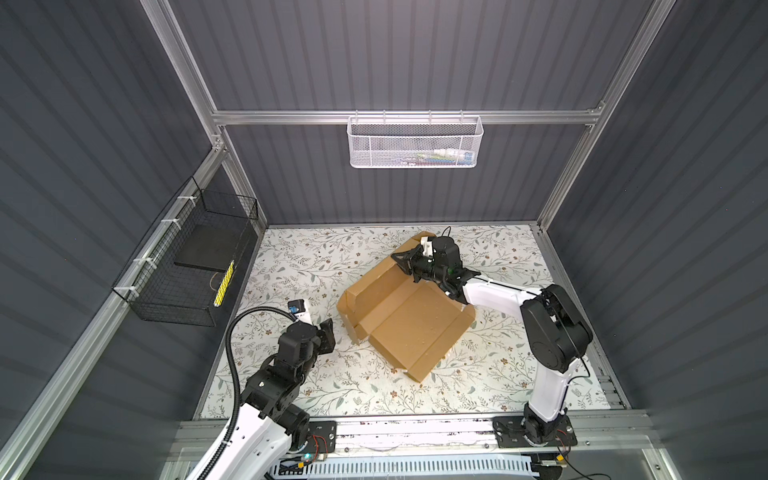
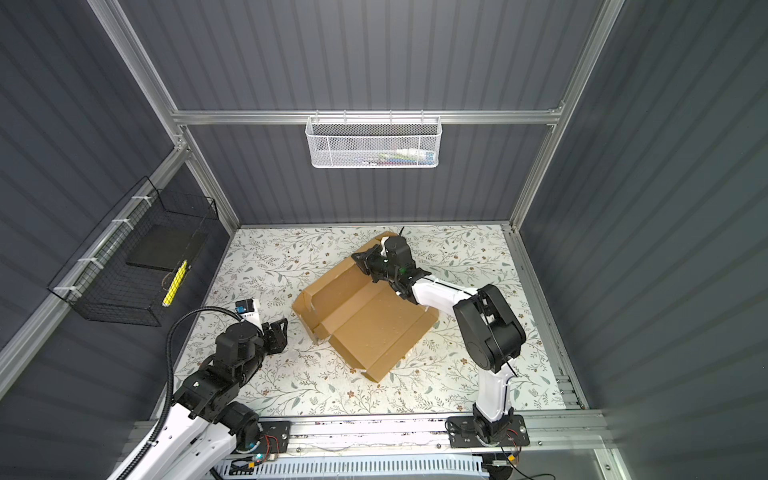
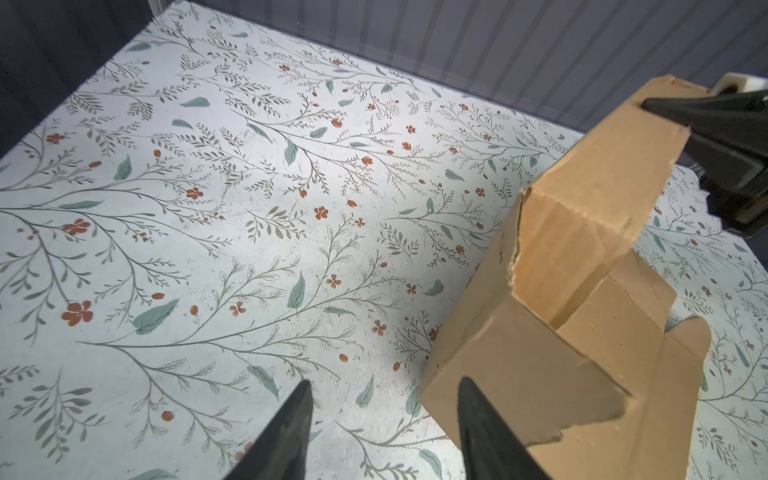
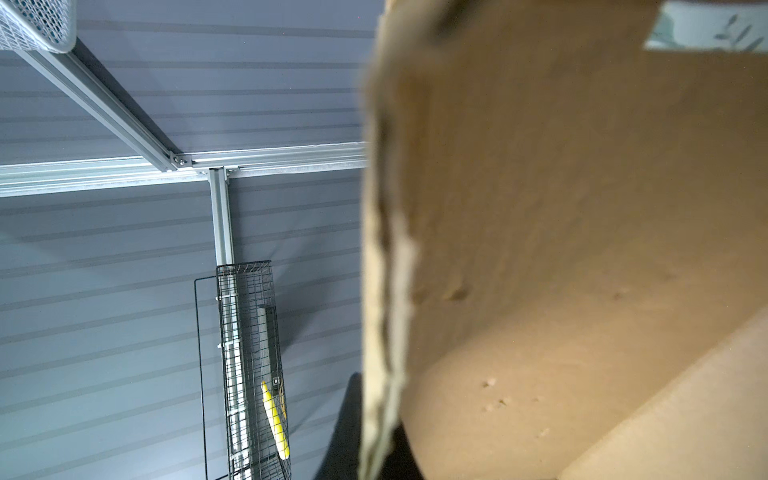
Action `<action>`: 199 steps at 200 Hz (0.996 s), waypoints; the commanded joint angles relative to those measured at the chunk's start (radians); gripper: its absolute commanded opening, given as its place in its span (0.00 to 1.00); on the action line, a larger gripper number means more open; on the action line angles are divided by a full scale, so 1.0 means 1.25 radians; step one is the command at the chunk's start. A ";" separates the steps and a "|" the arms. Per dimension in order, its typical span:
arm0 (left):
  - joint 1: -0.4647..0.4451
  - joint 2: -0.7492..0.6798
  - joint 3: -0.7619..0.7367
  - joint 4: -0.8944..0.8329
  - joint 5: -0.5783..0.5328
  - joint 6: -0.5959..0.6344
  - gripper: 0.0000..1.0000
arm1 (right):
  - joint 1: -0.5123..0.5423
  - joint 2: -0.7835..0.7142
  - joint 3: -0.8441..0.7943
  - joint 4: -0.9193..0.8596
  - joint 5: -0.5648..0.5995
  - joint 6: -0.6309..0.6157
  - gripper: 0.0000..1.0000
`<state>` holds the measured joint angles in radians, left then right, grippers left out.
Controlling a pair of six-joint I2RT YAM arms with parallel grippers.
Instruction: Fold the paper box
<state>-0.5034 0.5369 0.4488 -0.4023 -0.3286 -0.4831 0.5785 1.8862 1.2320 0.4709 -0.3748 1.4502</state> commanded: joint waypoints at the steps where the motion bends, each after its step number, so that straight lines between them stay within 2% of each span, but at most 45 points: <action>1: -0.002 0.040 -0.030 0.070 0.055 -0.003 0.52 | -0.002 0.009 0.023 0.009 -0.008 -0.009 0.02; 84: -0.002 0.207 -0.064 0.258 0.100 0.024 0.48 | 0.000 0.019 0.019 0.016 -0.011 -0.005 0.02; 161: -0.004 0.278 -0.067 0.345 0.135 0.013 0.45 | 0.006 0.032 0.020 0.022 -0.009 -0.002 0.01; 199: -0.004 0.261 -0.062 0.337 0.128 0.013 0.48 | 0.008 0.038 0.028 0.019 -0.010 -0.001 0.02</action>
<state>-0.5034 0.8852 0.3725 0.0010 -0.1814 -0.4725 0.5819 1.9072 1.2343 0.4782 -0.3779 1.4517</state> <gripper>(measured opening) 0.463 0.057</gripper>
